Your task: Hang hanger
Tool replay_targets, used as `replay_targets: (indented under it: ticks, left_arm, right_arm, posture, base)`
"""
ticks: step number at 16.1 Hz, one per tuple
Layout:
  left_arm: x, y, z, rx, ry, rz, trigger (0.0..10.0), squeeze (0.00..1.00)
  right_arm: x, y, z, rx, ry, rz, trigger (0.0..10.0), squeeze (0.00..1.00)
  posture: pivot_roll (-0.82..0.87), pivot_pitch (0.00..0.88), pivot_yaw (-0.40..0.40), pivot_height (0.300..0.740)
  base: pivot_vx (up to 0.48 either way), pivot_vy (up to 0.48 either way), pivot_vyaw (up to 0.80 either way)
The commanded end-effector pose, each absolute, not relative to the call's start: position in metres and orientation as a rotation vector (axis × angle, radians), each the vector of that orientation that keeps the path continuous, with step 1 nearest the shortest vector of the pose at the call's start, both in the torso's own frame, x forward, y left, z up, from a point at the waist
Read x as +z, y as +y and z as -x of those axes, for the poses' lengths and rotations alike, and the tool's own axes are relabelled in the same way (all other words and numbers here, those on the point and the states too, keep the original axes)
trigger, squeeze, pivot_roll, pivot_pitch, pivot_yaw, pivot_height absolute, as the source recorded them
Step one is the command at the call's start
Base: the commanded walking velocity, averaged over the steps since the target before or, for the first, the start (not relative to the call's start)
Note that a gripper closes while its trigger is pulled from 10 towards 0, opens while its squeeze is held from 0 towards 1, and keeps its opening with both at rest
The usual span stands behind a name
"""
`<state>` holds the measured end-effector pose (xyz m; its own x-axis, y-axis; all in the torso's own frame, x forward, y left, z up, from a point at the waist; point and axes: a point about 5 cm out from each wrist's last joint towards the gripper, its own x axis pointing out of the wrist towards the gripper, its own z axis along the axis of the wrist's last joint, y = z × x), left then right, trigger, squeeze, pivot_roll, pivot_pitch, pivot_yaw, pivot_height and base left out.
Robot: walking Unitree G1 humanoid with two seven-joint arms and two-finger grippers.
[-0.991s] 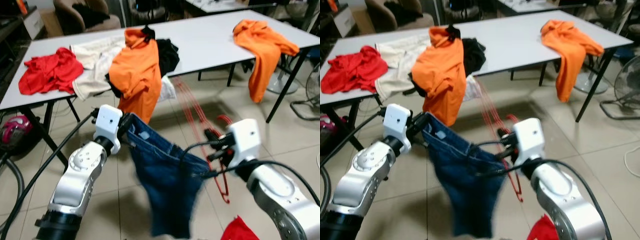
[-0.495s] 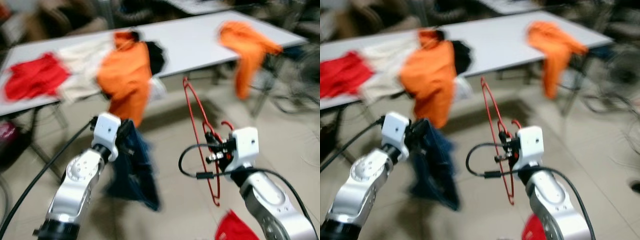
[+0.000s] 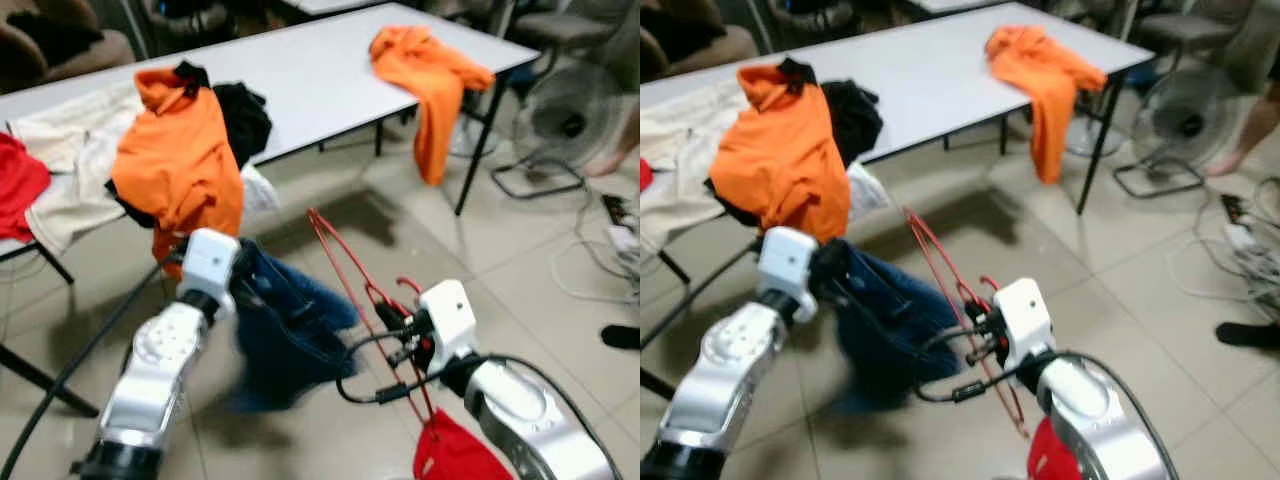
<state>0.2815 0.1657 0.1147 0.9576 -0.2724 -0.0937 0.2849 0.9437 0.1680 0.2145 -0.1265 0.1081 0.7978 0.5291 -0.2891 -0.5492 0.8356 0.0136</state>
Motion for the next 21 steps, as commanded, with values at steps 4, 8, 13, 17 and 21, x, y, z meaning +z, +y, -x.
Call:
replay_targets:
  ticks: [4, 8, 13, 17, 21]
  left_arm:
    - [0.124, 0.165, -0.284, -0.261, 0.032, -0.160, 10.0, 0.00]
    - [0.123, 0.174, -0.284, -0.200, 0.038, -0.155, 10.0, 0.00]
    - [0.124, 0.205, -0.283, -0.018, 0.077, -0.185, 10.0, 0.00]
    - [0.130, 0.210, -0.289, -0.129, 0.126, -0.336, 10.0, 0.00]
    - [0.147, 0.196, -0.294, -0.361, 0.127, -0.409, 10.0, 0.00]
  right_arm:
    - [0.111, -0.125, -0.215, 0.644, 0.275, 0.120, 10.0, 0.00]
    - [0.112, -0.119, -0.213, 0.747, 0.279, 0.143, 10.0, 0.00]
    - [0.124, -0.112, -0.209, 0.892, 0.247, 0.111, 10.0, 0.00]
    - [0.131, -0.120, -0.207, 0.968, 0.239, 0.195, 10.0, 0.00]
    - [0.135, -0.133, -0.203, 1.041, 0.287, 0.198, 10.0, 0.00]
  posture:
    - [-0.17, 0.000, 0.060, 0.740]
    - [-0.17, 0.000, 0.046, 0.740]
    - [-0.16, 0.000, -0.001, 0.740]
    - [-0.15, 0.000, -0.005, 0.740]
    - [-0.16, 0.010, 0.019, 0.740]
  base:
    - [0.384, 0.000, 0.80]
    - [0.411, 0.000, 0.80]
    - [0.246, 0.000, 0.48]
    - [0.000, 0.000, 0.00]
    - [0.000, 0.000, 0.00]
